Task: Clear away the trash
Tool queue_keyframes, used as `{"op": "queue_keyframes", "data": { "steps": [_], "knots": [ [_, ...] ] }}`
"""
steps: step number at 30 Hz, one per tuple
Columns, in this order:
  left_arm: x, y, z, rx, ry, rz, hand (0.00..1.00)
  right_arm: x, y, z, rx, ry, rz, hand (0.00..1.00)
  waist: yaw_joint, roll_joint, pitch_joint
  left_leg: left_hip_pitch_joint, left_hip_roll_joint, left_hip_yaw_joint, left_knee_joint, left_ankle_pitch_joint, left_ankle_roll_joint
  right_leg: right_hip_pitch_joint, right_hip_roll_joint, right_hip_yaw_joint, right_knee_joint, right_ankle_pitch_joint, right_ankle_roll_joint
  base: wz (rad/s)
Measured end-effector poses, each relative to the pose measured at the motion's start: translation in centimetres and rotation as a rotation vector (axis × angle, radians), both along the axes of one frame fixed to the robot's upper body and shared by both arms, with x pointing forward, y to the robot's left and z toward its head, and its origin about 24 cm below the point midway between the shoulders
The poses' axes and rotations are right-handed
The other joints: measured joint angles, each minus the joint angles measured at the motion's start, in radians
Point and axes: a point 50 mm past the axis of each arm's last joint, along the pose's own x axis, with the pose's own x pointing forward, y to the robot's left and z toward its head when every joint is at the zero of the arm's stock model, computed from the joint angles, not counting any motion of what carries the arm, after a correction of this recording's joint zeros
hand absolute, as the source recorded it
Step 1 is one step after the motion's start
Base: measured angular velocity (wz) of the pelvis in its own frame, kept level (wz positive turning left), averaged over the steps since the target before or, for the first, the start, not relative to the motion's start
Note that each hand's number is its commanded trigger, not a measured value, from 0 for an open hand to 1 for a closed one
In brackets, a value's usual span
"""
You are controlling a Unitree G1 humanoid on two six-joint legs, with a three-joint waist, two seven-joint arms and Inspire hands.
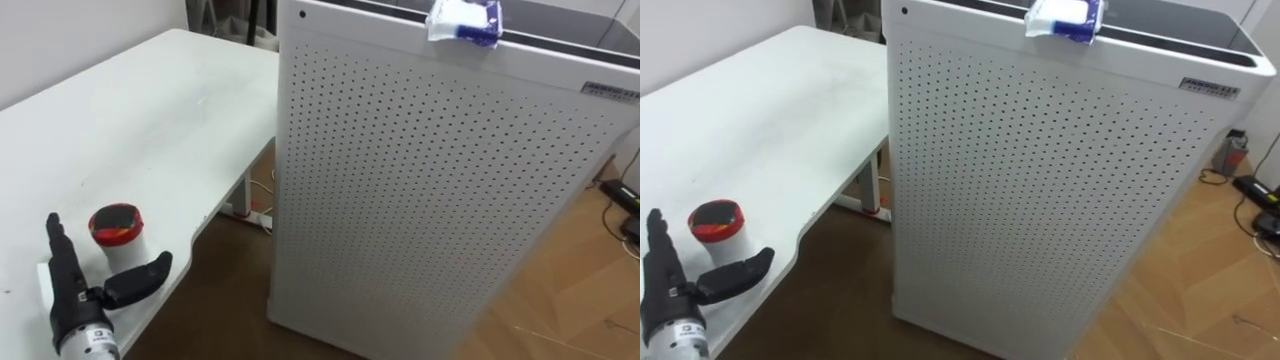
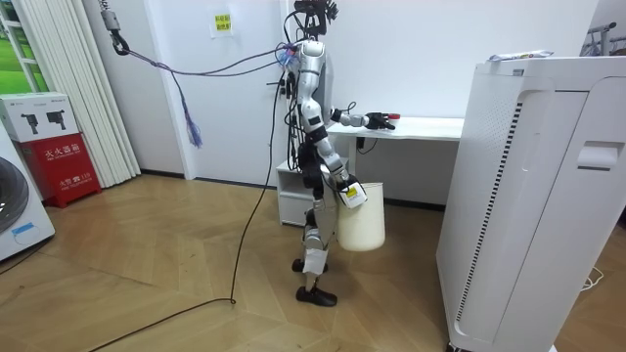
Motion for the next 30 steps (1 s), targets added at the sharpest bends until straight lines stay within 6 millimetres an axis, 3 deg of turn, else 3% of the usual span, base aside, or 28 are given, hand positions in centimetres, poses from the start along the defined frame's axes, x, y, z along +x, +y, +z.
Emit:
{"op": "queue_keyframes", "data": {
  "steps": [14, 16, 17, 30],
  "knots": [
    [1.7, 0.6, 1.3, -0.003, -0.012, -0.005, 0.0, 0.8, 0.2, 0.2, -0.004, -0.015, 0.012, 1.0, -0.009, 0.005, 0.0061, -0.04, 0.0, 0.002, 0.012, 0.0, 0.0, -0.038, -0.001, 0.002, 0.001, 0.003, -0.004, 0.0],
    [1.7, 0.9, 1.5, 0.004, -0.009, -0.011, 0.77, 0.8, 0.1, 0.2, -0.01, -0.016, 0.008, 1.0, -0.018, 0.005, 0.0061, -0.04, 0.0, 0.002, 0.012, 0.0, 0.0, -0.038, -0.002, 0.002, 0.001, 0.003, -0.004, 0.0],
    [1.7, 0.9, 1.5, 0.005, -0.01, -0.012, 1.0, 0.8, 0.1, 0.2, -0.011, -0.016, 0.007, 1.0, -0.019, 0.005, 0.0061, -0.04, 0.0, 0.003, 0.012, 0.0, 0.0, -0.039, -0.003, 0.002, 0.001, 0.003, -0.004, 0.0],
    [2.6, 0.7, 2.0, 0.004, -0.008, -0.023, 1.0, 0.9, 0.0, 0.2, -0.028, -0.02, 0.0, 1.0, -0.025, 0.01, 0.0103, -0.052, 0.0, 0.005, 0.021, 0.0, 0.0, -0.049, -0.004, 0.001, 0.003, 0.003, -0.004, 0.0]
  ]
}}
